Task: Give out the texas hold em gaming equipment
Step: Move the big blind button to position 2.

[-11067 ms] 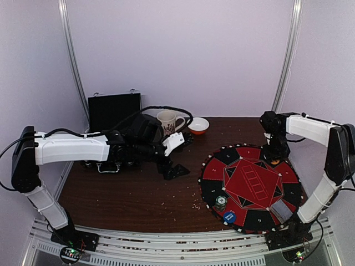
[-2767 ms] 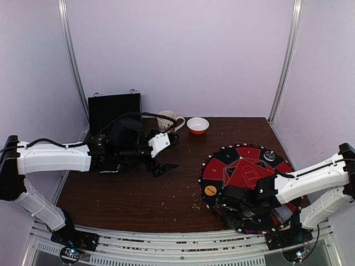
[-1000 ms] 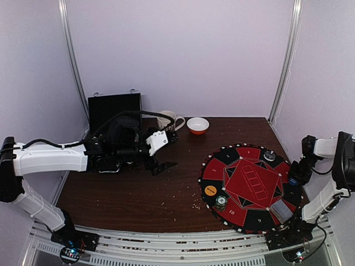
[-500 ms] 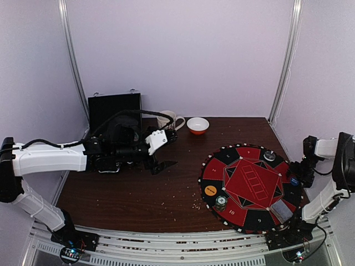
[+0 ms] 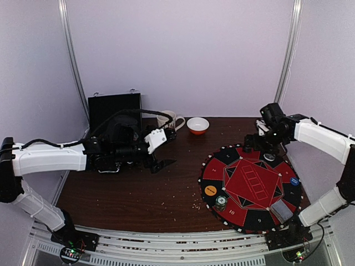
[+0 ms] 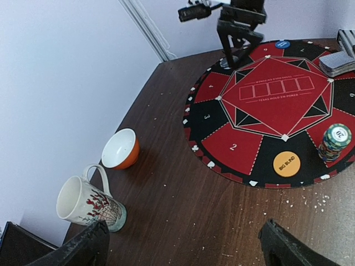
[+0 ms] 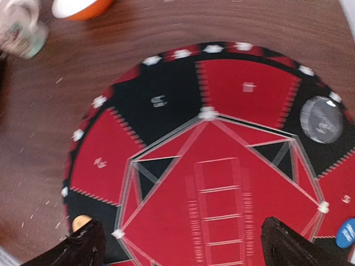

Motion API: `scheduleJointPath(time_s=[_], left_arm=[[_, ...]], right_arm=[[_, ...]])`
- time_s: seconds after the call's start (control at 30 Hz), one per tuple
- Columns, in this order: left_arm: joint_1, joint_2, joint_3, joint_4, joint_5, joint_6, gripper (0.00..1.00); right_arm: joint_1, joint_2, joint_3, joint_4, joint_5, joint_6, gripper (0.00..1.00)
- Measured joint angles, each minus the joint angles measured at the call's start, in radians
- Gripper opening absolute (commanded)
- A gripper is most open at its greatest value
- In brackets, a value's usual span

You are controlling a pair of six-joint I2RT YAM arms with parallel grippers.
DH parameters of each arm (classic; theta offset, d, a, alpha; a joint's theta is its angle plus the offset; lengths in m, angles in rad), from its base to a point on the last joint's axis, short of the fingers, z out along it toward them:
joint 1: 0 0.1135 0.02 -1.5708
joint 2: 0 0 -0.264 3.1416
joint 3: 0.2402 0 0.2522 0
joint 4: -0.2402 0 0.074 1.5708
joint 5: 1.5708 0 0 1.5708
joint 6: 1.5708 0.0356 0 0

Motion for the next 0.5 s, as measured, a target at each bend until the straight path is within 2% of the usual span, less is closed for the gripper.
scheduleJointPath(time_s=[0.2, 0.5], left_arm=[[0.031, -0.015, 0.0, 0.031, -0.069, -0.023, 0.98], [0.08, -0.021, 0.0, 0.056, -0.151, -0.055, 0.98]], right_arm=[[0.319, 0.213, 0.097, -0.03, -0.053, -0.035, 0.99], [0.487, 0.515, 0.251, -0.12, -0.064, -0.073, 0.91]])
